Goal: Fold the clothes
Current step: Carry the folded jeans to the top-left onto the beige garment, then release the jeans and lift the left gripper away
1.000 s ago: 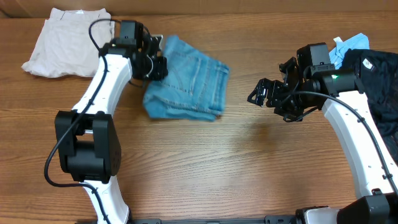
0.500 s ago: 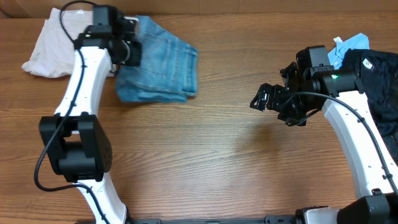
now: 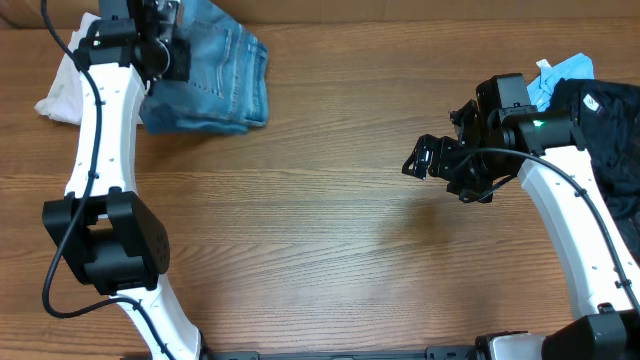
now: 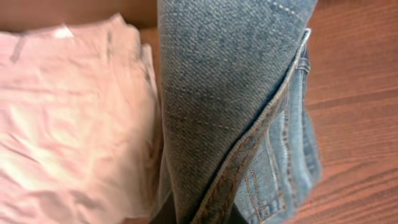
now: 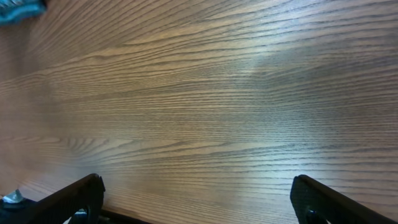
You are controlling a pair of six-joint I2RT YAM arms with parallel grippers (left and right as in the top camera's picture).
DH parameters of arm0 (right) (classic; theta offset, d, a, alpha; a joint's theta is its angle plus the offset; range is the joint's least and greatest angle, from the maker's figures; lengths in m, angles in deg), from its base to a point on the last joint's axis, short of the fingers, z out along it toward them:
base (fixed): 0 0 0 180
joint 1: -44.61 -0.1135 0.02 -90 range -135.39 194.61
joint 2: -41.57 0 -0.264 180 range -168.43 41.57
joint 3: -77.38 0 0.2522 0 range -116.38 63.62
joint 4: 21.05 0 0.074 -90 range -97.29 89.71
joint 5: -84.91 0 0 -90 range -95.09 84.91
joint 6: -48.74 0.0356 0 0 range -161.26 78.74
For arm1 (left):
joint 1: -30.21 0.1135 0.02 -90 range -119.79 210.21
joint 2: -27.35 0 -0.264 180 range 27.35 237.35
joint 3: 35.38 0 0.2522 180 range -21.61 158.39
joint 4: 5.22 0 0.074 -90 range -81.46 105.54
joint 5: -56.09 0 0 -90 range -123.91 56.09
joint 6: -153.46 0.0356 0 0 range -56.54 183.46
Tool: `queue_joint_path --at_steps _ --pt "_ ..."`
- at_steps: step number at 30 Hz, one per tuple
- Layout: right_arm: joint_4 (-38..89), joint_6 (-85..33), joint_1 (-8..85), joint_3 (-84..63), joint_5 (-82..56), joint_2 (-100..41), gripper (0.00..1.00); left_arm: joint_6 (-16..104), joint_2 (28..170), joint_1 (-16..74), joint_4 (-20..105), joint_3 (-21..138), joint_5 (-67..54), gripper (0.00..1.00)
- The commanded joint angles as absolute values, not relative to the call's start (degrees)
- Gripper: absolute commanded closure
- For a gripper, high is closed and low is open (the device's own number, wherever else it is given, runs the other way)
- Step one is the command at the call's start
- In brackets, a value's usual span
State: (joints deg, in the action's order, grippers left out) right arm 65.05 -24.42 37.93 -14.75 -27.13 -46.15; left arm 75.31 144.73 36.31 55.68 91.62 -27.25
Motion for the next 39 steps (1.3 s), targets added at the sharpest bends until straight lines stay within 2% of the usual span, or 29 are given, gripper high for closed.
queue_joint_path --at_steps 1,19,39 --pt "65.05 -24.77 38.26 -15.84 -26.56 -45.98 0.00 77.63 144.23 36.25 54.69 95.75 -29.61 0.96" --pt "65.09 -24.77 38.26 -15.84 -26.54 -45.98 0.00 79.75 144.23 37.45 49.32 96.42 -35.40 0.96" --pt "66.12 -24.79 38.26 -15.84 -26.54 -45.98 0.00 75.64 144.25 37.93 53.01 103.13 -37.52 0.96"
